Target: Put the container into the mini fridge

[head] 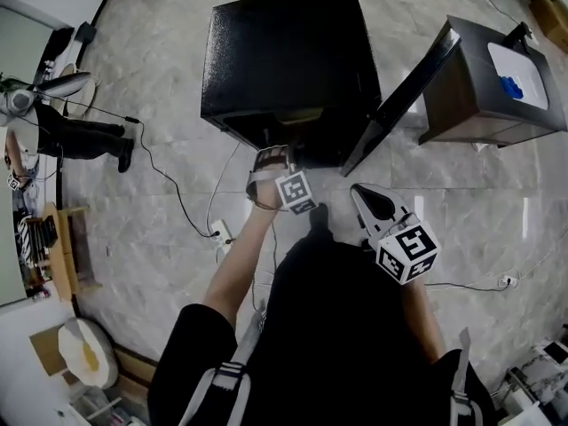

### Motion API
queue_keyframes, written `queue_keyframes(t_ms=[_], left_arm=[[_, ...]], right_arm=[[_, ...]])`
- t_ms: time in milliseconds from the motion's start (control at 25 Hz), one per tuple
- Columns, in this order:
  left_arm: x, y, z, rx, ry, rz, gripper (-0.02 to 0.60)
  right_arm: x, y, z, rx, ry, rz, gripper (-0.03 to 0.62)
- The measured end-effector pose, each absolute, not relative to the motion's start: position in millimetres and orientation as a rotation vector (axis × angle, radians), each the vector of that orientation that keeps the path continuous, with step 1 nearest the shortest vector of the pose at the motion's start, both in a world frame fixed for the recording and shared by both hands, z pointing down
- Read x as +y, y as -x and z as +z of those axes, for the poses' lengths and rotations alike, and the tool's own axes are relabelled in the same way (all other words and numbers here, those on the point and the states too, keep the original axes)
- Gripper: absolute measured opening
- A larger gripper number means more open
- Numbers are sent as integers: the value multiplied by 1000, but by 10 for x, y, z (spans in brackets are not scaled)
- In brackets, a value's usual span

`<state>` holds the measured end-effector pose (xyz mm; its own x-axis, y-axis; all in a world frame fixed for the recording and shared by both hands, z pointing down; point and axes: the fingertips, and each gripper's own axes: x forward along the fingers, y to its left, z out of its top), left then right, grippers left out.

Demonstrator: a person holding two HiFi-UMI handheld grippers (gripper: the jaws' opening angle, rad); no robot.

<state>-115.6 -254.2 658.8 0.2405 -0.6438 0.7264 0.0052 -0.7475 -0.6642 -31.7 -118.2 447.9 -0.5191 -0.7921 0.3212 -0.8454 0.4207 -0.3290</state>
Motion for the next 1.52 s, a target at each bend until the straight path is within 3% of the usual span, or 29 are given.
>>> queue_keyframes(t_ms=[960,1520], left_arm=[[-183,288,5585,1056,2130,-1522,141],[552,345,4150,1728,2634,-735,67]], right_arm=[[437,-716,4415,-2656,-1122,701,17],[760,-744,4061,-2759,-971,606,17]])
